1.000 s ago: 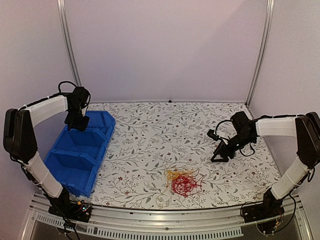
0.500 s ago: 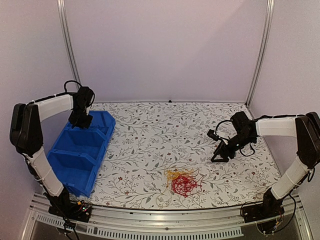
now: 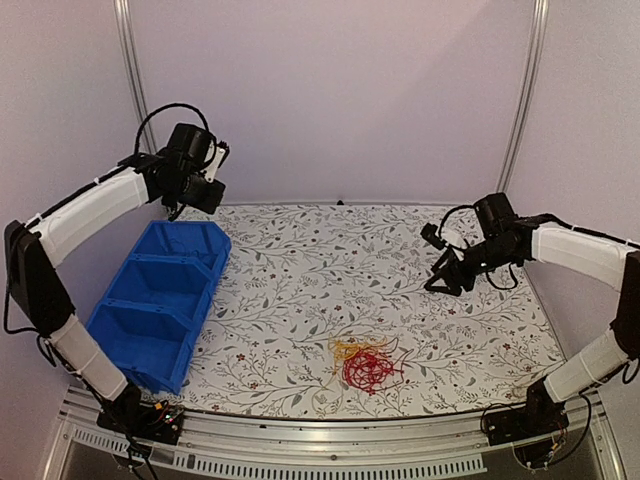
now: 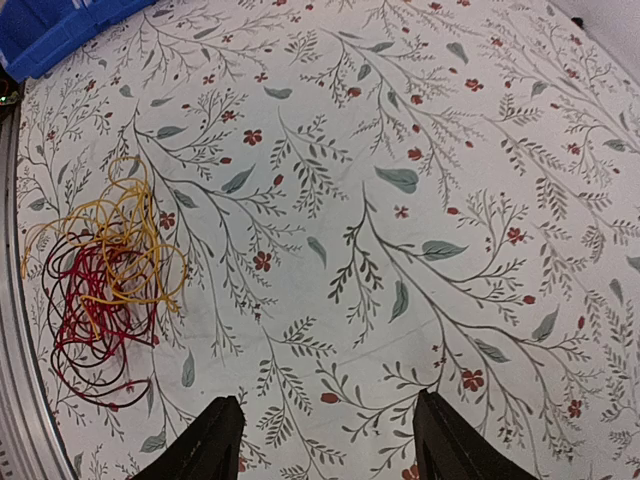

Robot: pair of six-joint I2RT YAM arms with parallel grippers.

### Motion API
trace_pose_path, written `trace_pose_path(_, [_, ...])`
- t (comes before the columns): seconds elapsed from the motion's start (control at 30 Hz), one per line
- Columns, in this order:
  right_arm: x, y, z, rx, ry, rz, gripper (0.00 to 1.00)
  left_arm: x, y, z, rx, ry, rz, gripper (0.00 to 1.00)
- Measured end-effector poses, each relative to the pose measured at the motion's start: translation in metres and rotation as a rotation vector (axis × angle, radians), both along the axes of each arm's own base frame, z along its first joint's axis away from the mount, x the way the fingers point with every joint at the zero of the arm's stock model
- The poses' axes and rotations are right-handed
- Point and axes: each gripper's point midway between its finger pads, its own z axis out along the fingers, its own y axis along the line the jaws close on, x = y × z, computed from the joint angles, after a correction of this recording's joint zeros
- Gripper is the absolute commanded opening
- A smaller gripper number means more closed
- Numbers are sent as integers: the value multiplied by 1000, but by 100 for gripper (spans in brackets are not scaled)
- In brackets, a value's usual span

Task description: Untangle the cables

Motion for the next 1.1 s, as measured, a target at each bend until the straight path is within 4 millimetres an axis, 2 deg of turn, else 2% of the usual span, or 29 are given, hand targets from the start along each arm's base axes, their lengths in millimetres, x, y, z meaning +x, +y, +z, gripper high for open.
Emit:
trace_pose_path(0.03, [6, 0, 15, 5, -45, -7, 64, -3, -19, 21, -39, -56, -54, 43])
trace_pose_path(0.07, [13, 1, 35, 14, -103, -14, 68, -8, -36, 41, -73, -105, -107, 67])
trace_pose_path(0.1, [19, 1, 54, 22, -157, -22, 76, -15, -55, 64, -122, -163, -162, 95])
trace_pose_path(0.13, [24, 1, 70, 31, -199, -33, 93, -22, -70, 82, -152, -209, -216, 99])
trace_pose_path(0.17, [29, 0, 90, 38, -254, -47, 98, -29, -82, 98, -189, -249, -260, 99])
trace_pose_path(0.23, [38, -2, 125, 57, -345, -81, 99, -42, -103, 129, -278, -330, -339, 100])
trace_pose_path(0.3, [43, -5, 150, 94, -392, -120, 99, -53, -116, 154, -369, -404, -396, 100])
trace_pose_path(0.4, [40, -4, 168, 160, -391, -130, 99, -65, -128, 162, -475, -457, -460, 100])
trace_pose_path(0.53, [28, 5, 156, 205, -305, -76, 94, -76, -151, 132, -538, -420, -526, 100])
trace_pose_path(0.67, [6, 12, 130, 213, -226, 11, 81, -92, -176, 98, -549, -355, -559, 100])
trace_pose_path(0.77, [-22, 20, 99, 183, -180, 103, 69, -87, -169, 75, -565, -337, -448, 100])
trace_pose_path(0.83, [-47, 30, 76, 153, -147, 191, 63, -78, -162, 56, -576, -320, -384, 100])
trace_pose_path(0.87, [-60, 36, 66, 138, -132, 238, 60, -75, -159, 44, -588, -308, -360, 95])
trace_pose_path(0.93, [-77, 43, 53, 113, -117, 305, 58, -75, -158, 13, -608, -257, -342, 74])
trace_pose_path(0.97, [-85, 46, 46, 94, -112, 341, 58, -77, -160, -2, -623, -223, -347, 67])
trace_pose_path(1.03, [-93, 51, 38, 71, -110, 391, 59, -85, -170, -28, -666, -140, -381, 62])
trace_pose_path(1.1, [-99, 54, 29, 48, -108, 428, 65, -95, -190, -48, -731, -34, -437, 62])
